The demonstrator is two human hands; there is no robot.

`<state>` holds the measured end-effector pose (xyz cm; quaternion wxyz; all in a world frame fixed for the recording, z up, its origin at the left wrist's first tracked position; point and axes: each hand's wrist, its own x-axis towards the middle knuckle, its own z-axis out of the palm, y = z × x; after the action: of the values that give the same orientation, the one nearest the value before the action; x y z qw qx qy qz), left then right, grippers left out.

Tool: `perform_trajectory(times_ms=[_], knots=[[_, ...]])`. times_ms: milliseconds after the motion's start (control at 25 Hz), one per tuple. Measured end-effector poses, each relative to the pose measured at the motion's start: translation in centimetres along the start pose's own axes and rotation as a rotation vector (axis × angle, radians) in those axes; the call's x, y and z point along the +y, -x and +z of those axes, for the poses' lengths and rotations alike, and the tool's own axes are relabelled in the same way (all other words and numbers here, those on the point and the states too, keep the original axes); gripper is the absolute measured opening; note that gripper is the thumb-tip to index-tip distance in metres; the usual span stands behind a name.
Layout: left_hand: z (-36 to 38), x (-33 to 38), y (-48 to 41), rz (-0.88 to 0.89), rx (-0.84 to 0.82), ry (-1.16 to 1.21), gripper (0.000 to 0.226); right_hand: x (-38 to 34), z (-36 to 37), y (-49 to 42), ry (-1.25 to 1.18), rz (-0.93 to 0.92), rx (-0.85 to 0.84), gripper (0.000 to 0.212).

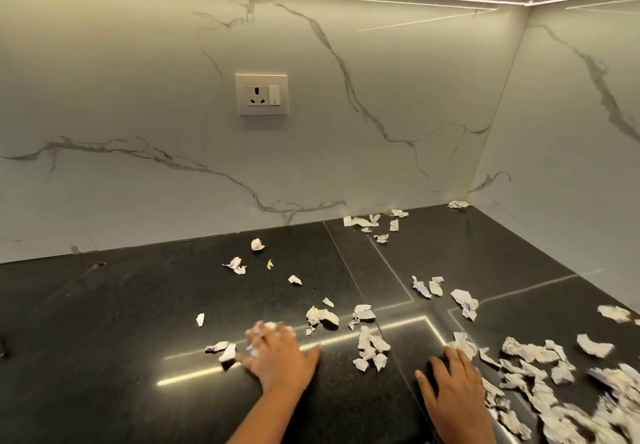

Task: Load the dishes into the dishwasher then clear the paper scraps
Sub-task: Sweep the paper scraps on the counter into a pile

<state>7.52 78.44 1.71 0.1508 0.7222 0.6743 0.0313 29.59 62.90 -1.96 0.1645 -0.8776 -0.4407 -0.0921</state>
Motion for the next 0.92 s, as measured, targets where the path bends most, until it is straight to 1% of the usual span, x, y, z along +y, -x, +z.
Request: perform_trajectory(times_ms=[40, 120, 160, 200, 240, 320, 360, 400, 480, 560, 640, 680, 720, 760, 840, 880, 920], knots=[[0.5, 1.1, -0.1, 0.213, -0.040, -0.025, 0.101, 0.0, 0.0, 0.1, 0.002, 0.000, -0.012, 0.085], [1.3, 3.8, 0.8, 0.610, -0.135, 0.033, 0.102, 0.1, -0.2, 0.3, -0.010, -0.015, -0.003, 0.084], [1.4, 4.8, 1.4, 0.747, -0.123, 0.015, 0.099, 0.2, -0.3, 0.4, -0.023, -0.018, 0.014, 0.084], [1.9, 5.3, 1.3, 0.816, -0.034, -0.038, 0.095, 0.2, -0.3, 0.4, -0.036, -0.016, 0.029, 0.083], [1.9, 5.5, 1.1, 0.780, 0.079, -0.067, 0.092, 0.1, -0.4, 0.4, -0.053, -0.015, 0.038, 0.083], [0.4, 4.0, 0.2, 0.537, 0.081, -0.031, 0.090, 0.3, -0.4, 0.5, -0.067, -0.019, 0.049, 0.080], [-0.7, 2.8, -0.9, 0.403, 0.146, 0.040, 0.090, 0.1, -0.5, 0.6, -0.067, -0.018, 0.042, 0.079], [-1.3, 1.4, -2.1, 0.251, 0.173, 0.098, 0.092, 0.0, -0.5, 0.7, -0.052, -0.018, 0.035, 0.079], [-2.4, -1.2, -3.9, -0.003, 0.103, 0.123, 0.099, -0.2, -0.5, 0.8, 0.021, -0.044, 0.000, 0.079], [-3.1, -3.7, -4.8, -0.136, -0.016, 0.140, 0.103, -0.9, -0.9, 0.4, 0.077, -0.066, -0.114, 0.078], [-2.9, -4.6, -5.5, -0.208, -0.150, 0.198, 0.107, -3.1, -1.3, -0.4, 0.038, -0.032, -0.168, 0.073], [-2.7, -4.3, -5.6, -0.192, -0.178, 0.175, 0.108, -4.5, -0.8, -0.7, -0.003, -0.030, -0.141, 0.071], [-2.2, -3.9, -5.7, -0.120, -0.160, 0.114, 0.109, -6.0, -0.3, -0.9, -0.023, -0.070, -0.153, 0.068], [-1.6, -3.4, -5.8, 0.005, -0.121, 0.057, 0.110, -7.6, 0.3, -1.0, -0.019, -0.154, -0.185, 0.065], [-0.7, -1.9, -6.2, 0.336, -0.114, 0.030, 0.111, -9.8, 1.2, -1.2, 0.021, -0.321, -0.267, 0.059], [-0.5, -1.2, -6.2, 0.480, -0.112, 0.044, 0.110, -10.1, 1.4, -1.7, 0.059, -0.324, -0.311, 0.062], [-0.6, -0.9, -6.3, 0.578, -0.066, 0.043, 0.107, -9.8, 1.4, -2.3, 0.078, -0.282, -0.319, 0.072]])
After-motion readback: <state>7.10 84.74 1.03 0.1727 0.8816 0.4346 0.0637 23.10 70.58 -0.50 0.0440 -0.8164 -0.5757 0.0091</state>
